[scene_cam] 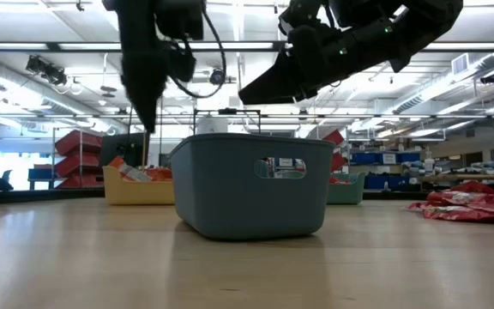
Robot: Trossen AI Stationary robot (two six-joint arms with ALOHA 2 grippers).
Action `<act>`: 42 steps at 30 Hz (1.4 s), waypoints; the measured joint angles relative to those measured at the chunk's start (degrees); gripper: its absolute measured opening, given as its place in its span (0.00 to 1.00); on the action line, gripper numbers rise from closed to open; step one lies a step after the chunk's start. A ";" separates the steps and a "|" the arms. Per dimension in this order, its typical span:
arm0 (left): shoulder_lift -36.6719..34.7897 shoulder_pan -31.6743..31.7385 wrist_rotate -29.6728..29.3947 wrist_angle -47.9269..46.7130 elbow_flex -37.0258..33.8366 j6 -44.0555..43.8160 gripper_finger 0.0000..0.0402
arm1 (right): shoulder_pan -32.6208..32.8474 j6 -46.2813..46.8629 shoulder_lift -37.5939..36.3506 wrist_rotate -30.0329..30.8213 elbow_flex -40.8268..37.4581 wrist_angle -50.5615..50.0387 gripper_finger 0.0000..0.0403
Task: Sort candy
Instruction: Put the orange chocolate bar into the yellow bin
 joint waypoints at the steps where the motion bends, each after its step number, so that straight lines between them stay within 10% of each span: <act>1: -0.45 -1.81 0.00 -1.12 0.00 -2.15 0.04 | 0.00 -0.02 0.00 0.00 0.00 0.35 0.56; 19: -3.51 -42.17 1.44 -2.41 -7.38 -58.30 0.00 | 0.07 4.31 -0.04 -0.94 0.00 2.96 0.21; 27: -2.86 -54.03 1.04 4.67 -7.37 -77.78 0.04 | 0.17 4.48 -0.04 -0.96 0.00 2.54 0.28; 42: 9.84 -57.89 18.15 6.69 -7.30 -79.71 0.34 | 0.17 4.48 -0.04 -1.05 0.00 2.19 0.49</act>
